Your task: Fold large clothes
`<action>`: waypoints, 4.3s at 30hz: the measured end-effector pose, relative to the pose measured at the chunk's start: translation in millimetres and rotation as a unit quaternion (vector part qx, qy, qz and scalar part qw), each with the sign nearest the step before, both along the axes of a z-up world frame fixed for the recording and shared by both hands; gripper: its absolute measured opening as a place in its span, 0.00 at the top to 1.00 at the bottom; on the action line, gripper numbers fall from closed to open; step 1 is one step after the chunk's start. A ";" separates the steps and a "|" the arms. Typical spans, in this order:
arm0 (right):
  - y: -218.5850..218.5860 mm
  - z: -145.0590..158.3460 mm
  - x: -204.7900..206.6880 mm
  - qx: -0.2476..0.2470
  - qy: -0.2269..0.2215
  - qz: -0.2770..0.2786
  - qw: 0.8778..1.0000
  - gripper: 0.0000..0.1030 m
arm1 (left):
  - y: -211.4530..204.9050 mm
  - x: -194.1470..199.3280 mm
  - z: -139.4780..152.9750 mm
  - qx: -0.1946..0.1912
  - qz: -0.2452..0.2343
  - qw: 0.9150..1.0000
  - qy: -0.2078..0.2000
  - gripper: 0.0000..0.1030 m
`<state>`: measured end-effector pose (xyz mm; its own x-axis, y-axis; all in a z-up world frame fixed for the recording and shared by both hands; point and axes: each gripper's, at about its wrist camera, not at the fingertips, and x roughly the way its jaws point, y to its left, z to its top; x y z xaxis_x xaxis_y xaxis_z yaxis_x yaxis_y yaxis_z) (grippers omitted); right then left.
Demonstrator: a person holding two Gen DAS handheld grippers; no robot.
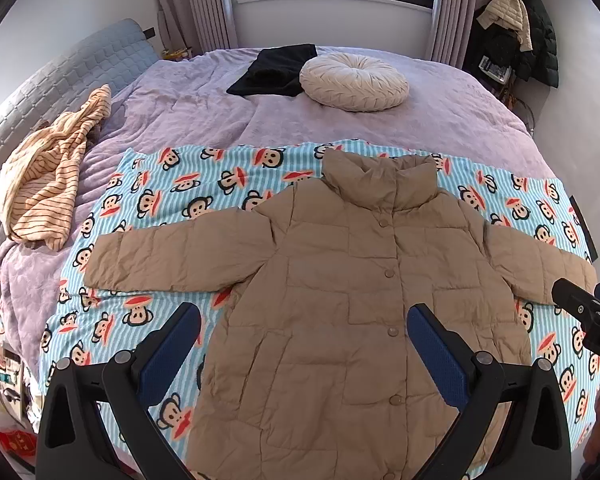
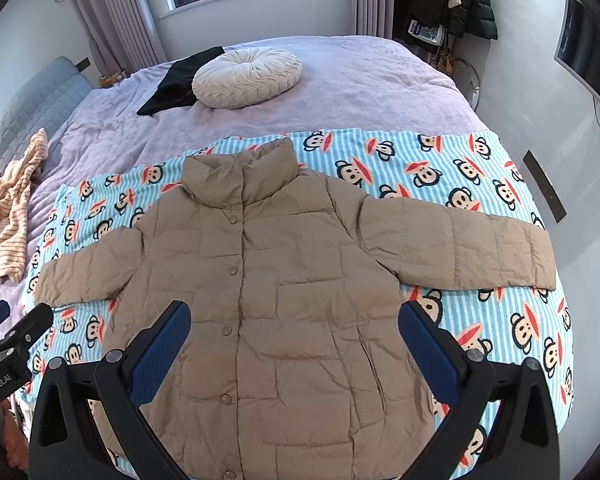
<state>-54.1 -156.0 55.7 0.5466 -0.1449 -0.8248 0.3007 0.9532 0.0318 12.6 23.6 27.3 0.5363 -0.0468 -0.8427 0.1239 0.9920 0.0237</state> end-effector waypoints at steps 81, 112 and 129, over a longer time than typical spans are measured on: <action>7.1 -25.0 18.2 0.016 0.031 0.000 0.999 0.00 | 27.1 14.6 -35.2 -0.032 0.016 0.998 0.052 0.00; 162.0 -208.8 75.0 0.108 0.183 0.105 0.972 0.00 | 306.6 157.1 -285.4 -0.394 0.253 0.879 0.092 0.00; 194.7 -209.7 176.9 0.163 0.079 0.133 0.974 0.29 | 344.4 194.8 -230.1 -0.326 0.213 0.921 -0.010 0.95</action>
